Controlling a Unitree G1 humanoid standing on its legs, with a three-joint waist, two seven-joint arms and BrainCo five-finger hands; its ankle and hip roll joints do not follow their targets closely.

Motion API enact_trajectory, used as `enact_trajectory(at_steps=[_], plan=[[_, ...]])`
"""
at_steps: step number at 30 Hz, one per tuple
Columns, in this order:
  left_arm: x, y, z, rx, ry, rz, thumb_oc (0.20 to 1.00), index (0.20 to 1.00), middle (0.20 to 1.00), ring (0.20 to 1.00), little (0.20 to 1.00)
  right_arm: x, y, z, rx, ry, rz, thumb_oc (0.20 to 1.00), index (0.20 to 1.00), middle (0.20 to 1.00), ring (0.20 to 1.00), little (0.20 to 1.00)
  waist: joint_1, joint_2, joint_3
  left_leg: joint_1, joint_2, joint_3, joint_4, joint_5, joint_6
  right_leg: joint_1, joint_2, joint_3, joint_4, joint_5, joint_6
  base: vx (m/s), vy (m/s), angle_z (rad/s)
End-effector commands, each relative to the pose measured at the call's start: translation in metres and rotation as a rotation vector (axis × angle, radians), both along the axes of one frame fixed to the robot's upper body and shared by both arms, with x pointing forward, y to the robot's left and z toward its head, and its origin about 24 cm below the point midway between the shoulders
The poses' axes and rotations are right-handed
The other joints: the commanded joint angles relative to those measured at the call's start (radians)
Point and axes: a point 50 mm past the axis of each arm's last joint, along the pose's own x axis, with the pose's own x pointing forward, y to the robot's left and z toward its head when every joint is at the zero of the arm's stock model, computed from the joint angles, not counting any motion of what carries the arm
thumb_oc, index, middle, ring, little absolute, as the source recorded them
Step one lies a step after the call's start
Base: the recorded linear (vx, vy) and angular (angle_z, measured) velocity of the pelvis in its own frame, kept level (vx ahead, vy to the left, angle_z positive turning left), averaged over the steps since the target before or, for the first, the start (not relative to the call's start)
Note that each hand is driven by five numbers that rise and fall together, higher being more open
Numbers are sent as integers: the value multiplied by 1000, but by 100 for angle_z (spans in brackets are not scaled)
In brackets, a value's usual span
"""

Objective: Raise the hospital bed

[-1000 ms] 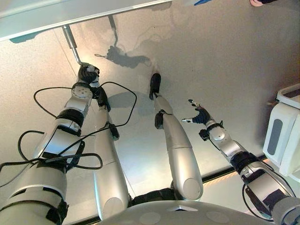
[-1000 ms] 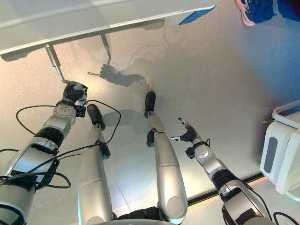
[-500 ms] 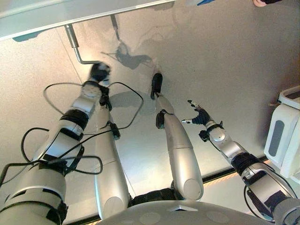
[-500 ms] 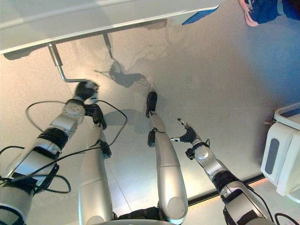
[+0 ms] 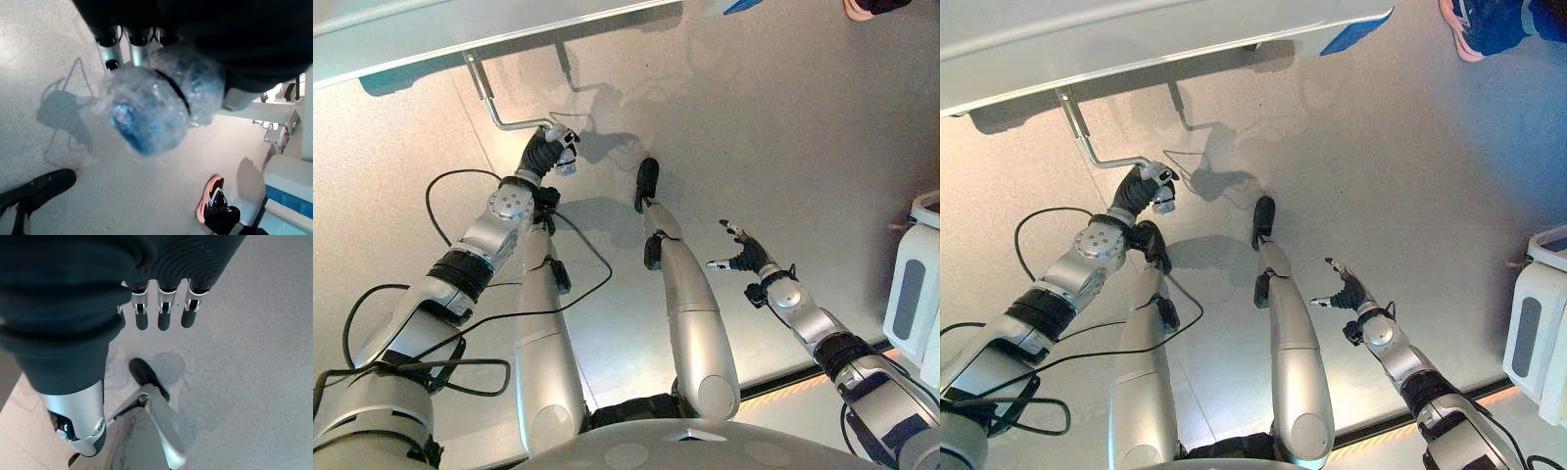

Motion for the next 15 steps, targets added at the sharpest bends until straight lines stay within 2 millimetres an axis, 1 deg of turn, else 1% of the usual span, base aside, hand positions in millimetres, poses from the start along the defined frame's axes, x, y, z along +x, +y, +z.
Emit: enact_trajectory(at_steps=[1, 4, 6, 9, 10, 11, 12, 13, 14, 15], plan=[[-23, -56, 36, -56, -220, -316, 200, 200, 200, 200, 200, -20, -27, -4, -69, 35, -26, 1000, 1000, 1000, 1000, 1000, -8, 70, -16, -52, 7, -13, -13, 71, -20, -20, -5, 5, 66, -28, 138, 0, 0, 0], [-29, -54, 38, -71, -231, -331, 200, 200, 200, 200, 200, -21, -27, -4, -66, 31, -26, 1000, 1000, 1000, 1000, 1000, -4, 73, -16, -56, 5, -15, -13, 71, -19, -23, -7, 5, 68, -27, 139, 0, 0, 0], [-42, -44, 40, -98, -238, -353, 200, 200, 200, 200, 200, -25, -30, -7, -62, 42, -41, 1000, 1000, 1000, 1000, 1000, 4, 81, -16, -61, 1, -19, -6, 68, -16, -21, -12, 2, 67, -25, 141, 3, 20, 4], [-57, -27, 37, -104, -228, -346, 200, 200, 200, 200, 200, -30, -31, -10, -53, 54, -48, 1000, 1000, 1000, 1000, 1000, 19, 89, -16, -63, -2, -21, 1, 64, -13, -20, -18, -1, 73, -26, 143, 13, 37, 3], [-65, -16, 34, -83, -215, -339, 200, 200, 200, 200, 200, -32, -33, -12, -50, 64, -50, 1000, 1000, 1000, 1000, 1000, 29, 94, -16, -62, -5, -23, 5, 61, -12, -16, -23, -3, 76, -27, 144, 17, 37, 11], [-66, -16, 34, -83, -215, -339, 200, 200, 200, 200, 200, -32, -32, -12, -50, 64, -50, 1000, 1000, 1000, 1000, 1000, 29, 93, -16, -62, -5, -23, 5, 61, -12, -16, -23, -3, 76, -27, 144, 21, 41, 13], [-70, -9, 32, -70, -209, -325, 200, 200, 200, 200, 200, -33, -34, -12, -49, 68, -50, 1000, 1000, 1000, 1000, 1000, 34, 96, -16, -62, -6, -24, 8, 59, -11, -13, -27, -3, 75, -27, 146, 27, 49, 14], [-77, 5, 28, -59, -190, -298, 200, 200, 200, 200, 200, -36, -37, -13, -50, 76, -56, 1000, 1000, 1000, 1000, 1000, 47, 103, -16, -60, -11, -24, 7, 57, -9, -10, -35, -6, 75, -25, 149, 38, 70, 10], [-80, 13, 27, -49, -184, -274, 200, 200, 200, 200, 200, -37, -39, -14, -50, 80, -61, 1000, 1000, 1000, 1000, 1000, 53, 107, -16, -59, -12, -23, 8, 56, -8, -7, -39, -8, 74, -23, 150, 30, 55, 10], [-80, 13, 27, -49, -184, -273, 200, 200, 200, 200, 200, -37, -38, -14, -50, 80, -60, 1000, 1000, 1000, 1000, 1000, 52, 107, -16, -59, -12, -23, 8, 56, -8, -7, -39, -8, 74, -23, 150, 23, 47, 11]])
